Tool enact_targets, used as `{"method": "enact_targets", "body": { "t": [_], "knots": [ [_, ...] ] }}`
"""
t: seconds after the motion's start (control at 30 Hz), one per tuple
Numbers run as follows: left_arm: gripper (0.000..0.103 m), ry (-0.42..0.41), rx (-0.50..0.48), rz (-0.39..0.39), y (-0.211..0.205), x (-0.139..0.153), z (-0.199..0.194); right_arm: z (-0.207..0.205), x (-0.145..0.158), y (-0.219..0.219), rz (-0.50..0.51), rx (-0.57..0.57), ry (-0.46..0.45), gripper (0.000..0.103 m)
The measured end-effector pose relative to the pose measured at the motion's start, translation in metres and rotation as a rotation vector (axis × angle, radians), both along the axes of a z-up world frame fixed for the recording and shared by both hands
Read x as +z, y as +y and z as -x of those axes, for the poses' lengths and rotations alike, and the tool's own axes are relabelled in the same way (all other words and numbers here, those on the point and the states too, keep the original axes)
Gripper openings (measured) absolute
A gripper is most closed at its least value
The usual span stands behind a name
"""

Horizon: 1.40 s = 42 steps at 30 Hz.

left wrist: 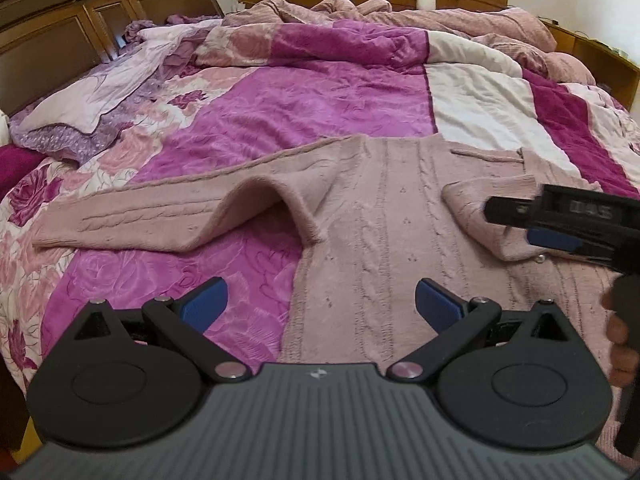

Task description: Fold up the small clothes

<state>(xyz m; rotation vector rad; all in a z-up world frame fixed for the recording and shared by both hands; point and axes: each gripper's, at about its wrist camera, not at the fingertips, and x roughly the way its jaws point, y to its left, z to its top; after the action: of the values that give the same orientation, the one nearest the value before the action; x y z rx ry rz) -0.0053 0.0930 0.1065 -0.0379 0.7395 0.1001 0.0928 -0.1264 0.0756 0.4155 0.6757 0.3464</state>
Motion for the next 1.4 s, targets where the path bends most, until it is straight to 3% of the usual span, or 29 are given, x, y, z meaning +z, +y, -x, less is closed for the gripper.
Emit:
{"method": "enact_targets", "body": {
  "t": [0.1, 0.4, 0.67, 0.9, 1.2, 1.4],
  "knots": [
    [0.103, 0.012, -0.008, 0.006, -0.007, -0.001, -0.004, 0.012, 0.003, -0.019, 0.007, -0.046, -0.018, 0.074],
    [0.103, 0.011, -0.071, -0.002, -0.03, -0.002, -0.019, 0.026, 0.006, -0.07, 0.173, -0.252, -0.072, 0.074],
    [0.103, 0.002, -0.146, -0.012, -0.058, -0.007, -0.045, 0.021, -0.026, -0.099, 0.241, -0.377, -0.049, 0.074],
    [0.098, -0.015, -0.23, -0.075, -0.098, -0.017, -0.078, 0.018, -0.047, -0.101, 0.267, -0.377, -0.069, 0.071],
    [0.084, -0.042, -0.364, -0.173, -0.163, -0.038, -0.124, 0.026, -0.042, -0.103, 0.248, -0.42, -0.115, 0.071],
    [0.081, -0.055, -0.434, -0.207, -0.195, -0.047, -0.153, 0.024, -0.048, -0.108, 0.244, -0.43, -0.099, 0.071]
  ]
}}
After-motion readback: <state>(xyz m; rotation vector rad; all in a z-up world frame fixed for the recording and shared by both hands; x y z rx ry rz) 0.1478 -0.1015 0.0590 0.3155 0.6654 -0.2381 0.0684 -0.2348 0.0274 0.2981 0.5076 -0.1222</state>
